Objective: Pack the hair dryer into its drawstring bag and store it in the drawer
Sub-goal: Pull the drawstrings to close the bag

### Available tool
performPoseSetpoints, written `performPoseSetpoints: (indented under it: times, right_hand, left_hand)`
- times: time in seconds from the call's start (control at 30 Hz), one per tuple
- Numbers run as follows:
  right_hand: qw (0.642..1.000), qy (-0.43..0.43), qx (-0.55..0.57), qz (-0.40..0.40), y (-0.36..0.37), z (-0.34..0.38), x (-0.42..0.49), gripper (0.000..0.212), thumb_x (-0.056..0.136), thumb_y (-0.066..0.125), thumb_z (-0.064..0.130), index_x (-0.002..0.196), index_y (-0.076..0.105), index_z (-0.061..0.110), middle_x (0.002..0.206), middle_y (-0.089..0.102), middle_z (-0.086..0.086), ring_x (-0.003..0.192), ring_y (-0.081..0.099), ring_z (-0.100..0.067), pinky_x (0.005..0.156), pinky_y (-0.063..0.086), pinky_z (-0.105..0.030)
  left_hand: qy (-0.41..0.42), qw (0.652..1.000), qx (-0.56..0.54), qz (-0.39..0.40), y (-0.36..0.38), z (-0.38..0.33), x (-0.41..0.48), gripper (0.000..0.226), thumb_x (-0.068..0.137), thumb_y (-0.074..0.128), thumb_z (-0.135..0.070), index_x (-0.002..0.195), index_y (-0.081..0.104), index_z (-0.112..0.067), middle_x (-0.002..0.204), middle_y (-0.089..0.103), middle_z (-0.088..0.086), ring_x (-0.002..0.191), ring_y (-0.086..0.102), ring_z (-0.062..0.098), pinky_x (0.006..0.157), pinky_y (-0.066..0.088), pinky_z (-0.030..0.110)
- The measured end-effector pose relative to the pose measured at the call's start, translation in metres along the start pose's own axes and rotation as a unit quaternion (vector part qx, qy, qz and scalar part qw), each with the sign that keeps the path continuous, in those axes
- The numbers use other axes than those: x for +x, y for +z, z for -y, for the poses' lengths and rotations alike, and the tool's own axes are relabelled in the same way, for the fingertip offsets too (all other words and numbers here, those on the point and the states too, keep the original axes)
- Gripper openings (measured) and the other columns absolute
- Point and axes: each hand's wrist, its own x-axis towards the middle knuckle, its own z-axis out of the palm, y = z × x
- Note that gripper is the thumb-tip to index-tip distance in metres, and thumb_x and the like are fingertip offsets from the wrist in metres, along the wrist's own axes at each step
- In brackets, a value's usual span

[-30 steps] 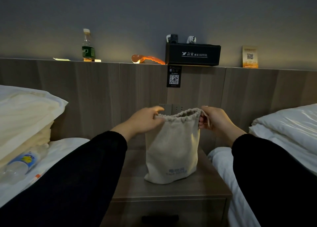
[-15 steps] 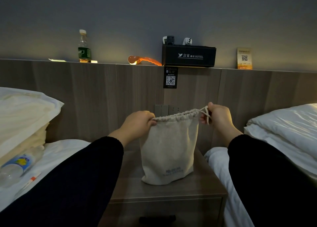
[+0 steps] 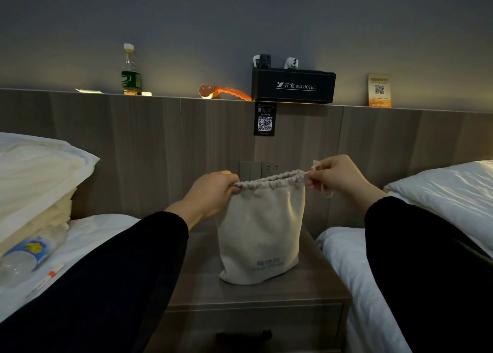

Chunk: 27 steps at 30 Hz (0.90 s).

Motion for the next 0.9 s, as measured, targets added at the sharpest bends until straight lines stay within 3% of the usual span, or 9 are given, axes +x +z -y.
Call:
performPoseSetpoints:
  times: [0.07, 0.13, 0.3, 0.5, 0.6, 0.7, 0.77, 0.83, 0.9]
  right_hand:
    - [0.999, -0.03, -0.027, -0.025, -0.003, -0.001, 0.001, 0.011, 0.082, 0.066, 0.008, 0.073, 0.069, 0.001, 0.063, 0.065, -0.006, 0.046, 0.056, -0.002, 0.052, 0.043, -0.017]
    - [0.998, -0.029, 0.054, -0.014, -0.003, -0.004, 0.001, 0.009, 0.08, 0.067, 0.009, 0.073, 0.071, 0.007, 0.065, 0.061, -0.006, 0.057, 0.053, -0.012, 0.062, 0.042, -0.026]
    - [0.981, 0.015, 0.188, -0.04, 0.002, -0.013, 0.002, 0.019, 0.08, 0.068, 0.015, 0.062, 0.071, 0.013, 0.061, 0.055, -0.005, 0.058, 0.046, -0.016, 0.056, 0.037, -0.03]
    - [0.911, 0.072, 0.379, -0.147, 0.019, -0.005, 0.006, 0.02, 0.084, 0.063, 0.007, 0.064, 0.065, 0.012, 0.064, 0.059, -0.004, 0.062, 0.052, -0.016, 0.062, 0.042, -0.03]
    - [0.875, 0.108, 0.456, -0.12, 0.031, 0.002, 0.008, 0.018, 0.091, 0.053, 0.008, 0.075, 0.059, 0.001, 0.073, 0.065, -0.009, 0.06, 0.059, -0.017, 0.058, 0.05, -0.028]
    - [0.888, 0.123, 0.428, -0.114, 0.031, 0.0, 0.011, 0.021, 0.091, 0.054, 0.014, 0.075, 0.059, 0.001, 0.077, 0.07, -0.012, 0.061, 0.062, -0.021, 0.067, 0.054, -0.034]
    - [0.897, 0.116, 0.405, -0.136, 0.029, -0.003, 0.011, 0.023, 0.091, 0.055, 0.014, 0.071, 0.06, 0.004, 0.077, 0.07, -0.012, 0.066, 0.062, -0.023, 0.076, 0.053, -0.039]
    - [0.897, 0.116, 0.398, -0.153, 0.029, -0.005, 0.012, 0.026, 0.091, 0.055, 0.014, 0.068, 0.059, 0.006, 0.076, 0.069, -0.012, 0.067, 0.064, -0.024, 0.076, 0.055, -0.04]
    - [0.893, 0.123, 0.397, -0.175, 0.029, -0.008, 0.012, 0.026, 0.091, 0.054, 0.014, 0.066, 0.058, 0.007, 0.073, 0.067, -0.012, 0.066, 0.064, -0.023, 0.072, 0.057, -0.037]
  left_hand:
    - [0.001, 1.0, 0.003, 0.002, 0.0, 0.0, 0.0, 0.016, 0.093, 0.049, -0.027, 0.091, 0.06, -0.016, 0.095, 0.059, 0.004, 0.093, 0.055, 0.025, 0.074, 0.043, 0.036]
    - [0.002, 1.0, 0.004, 0.001, 0.0, 0.0, 0.0, 0.016, 0.093, 0.049, -0.027, 0.09, 0.06, -0.016, 0.094, 0.058, 0.004, 0.093, 0.055, 0.025, 0.074, 0.044, 0.036]
    - [0.031, 0.999, 0.029, 0.006, -0.001, -0.001, -0.001, 0.019, 0.093, 0.048, -0.028, 0.088, 0.059, -0.013, 0.092, 0.058, 0.005, 0.091, 0.055, 0.026, 0.071, 0.043, 0.037]
    - [0.052, 0.998, 0.043, 0.017, 0.003, -0.001, 0.002, 0.019, 0.094, 0.047, -0.027, 0.083, 0.055, -0.014, 0.088, 0.055, 0.003, 0.09, 0.055, 0.024, 0.069, 0.041, 0.034]
    - [-0.003, 1.0, -0.008, 0.028, 0.0, 0.003, 0.004, 0.024, 0.091, 0.052, -0.039, 0.077, 0.053, -0.019, 0.08, 0.052, -0.005, 0.082, 0.055, 0.019, 0.067, 0.039, 0.032]
    - [-0.071, 0.992, -0.108, 0.006, -0.009, 0.018, 0.001, 0.028, 0.082, 0.062, -0.046, 0.073, 0.065, -0.02, 0.069, 0.062, -0.001, 0.068, 0.057, 0.014, 0.063, 0.044, 0.034]
    - [-0.096, 0.982, -0.164, 0.005, -0.014, 0.023, 0.0, 0.029, 0.084, 0.064, -0.038, 0.066, 0.068, -0.015, 0.057, 0.058, 0.0, 0.053, 0.052, 0.008, 0.053, 0.041, 0.024]
    - [-0.112, 0.973, -0.2, 0.014, -0.017, 0.022, 0.0, 0.032, 0.087, 0.063, -0.027, 0.063, 0.065, -0.006, 0.048, 0.051, 0.0, 0.038, 0.043, 0.001, 0.044, 0.035, 0.013]
    - [-0.137, 0.954, -0.267, -0.003, -0.017, 0.019, 0.003, 0.035, 0.091, 0.057, -0.02, 0.059, 0.059, -0.006, 0.044, 0.048, 0.001, 0.031, 0.039, 0.001, 0.038, 0.032, 0.012]
